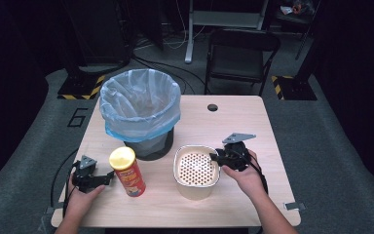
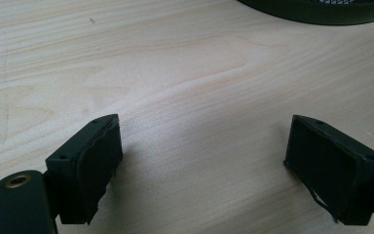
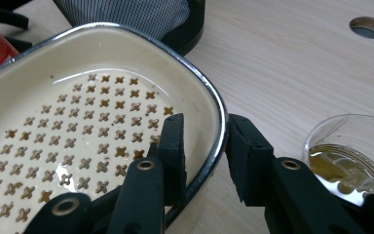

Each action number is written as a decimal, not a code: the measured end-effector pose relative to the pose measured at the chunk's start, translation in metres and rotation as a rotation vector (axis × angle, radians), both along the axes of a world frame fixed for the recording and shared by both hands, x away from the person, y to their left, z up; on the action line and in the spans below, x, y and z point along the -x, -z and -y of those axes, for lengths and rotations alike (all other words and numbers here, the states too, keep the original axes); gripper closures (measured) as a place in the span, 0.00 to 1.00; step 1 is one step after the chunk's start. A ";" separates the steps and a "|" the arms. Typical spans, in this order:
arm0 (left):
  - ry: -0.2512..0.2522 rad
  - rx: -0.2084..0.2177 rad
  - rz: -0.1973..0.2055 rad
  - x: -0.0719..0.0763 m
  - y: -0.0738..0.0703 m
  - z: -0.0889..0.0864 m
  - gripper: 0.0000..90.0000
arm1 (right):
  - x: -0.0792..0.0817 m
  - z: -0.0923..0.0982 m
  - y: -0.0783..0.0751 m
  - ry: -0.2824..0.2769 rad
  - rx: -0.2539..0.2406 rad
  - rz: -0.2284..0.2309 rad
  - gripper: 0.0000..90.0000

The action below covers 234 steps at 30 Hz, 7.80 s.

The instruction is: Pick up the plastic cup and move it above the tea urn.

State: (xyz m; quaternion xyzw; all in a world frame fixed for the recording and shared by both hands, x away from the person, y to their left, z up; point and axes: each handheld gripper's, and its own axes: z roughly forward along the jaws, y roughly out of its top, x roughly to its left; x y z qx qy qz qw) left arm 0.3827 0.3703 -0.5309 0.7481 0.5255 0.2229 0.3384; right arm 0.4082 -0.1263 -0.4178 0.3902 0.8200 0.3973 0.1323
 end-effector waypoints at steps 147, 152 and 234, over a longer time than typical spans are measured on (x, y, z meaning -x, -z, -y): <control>0.001 -0.001 -0.002 0.000 0.000 0.000 0.15 | -0.008 0.086 0.062 0.154 0.034 0.158 0.34; 0.002 -0.002 -0.003 0.000 0.000 0.000 0.15 | -0.009 0.084 0.051 0.117 0.047 0.164 0.34; 0.001 0.001 0.001 0.000 0.000 0.000 0.15 | -0.036 -0.008 -0.031 -0.398 0.221 0.543 0.37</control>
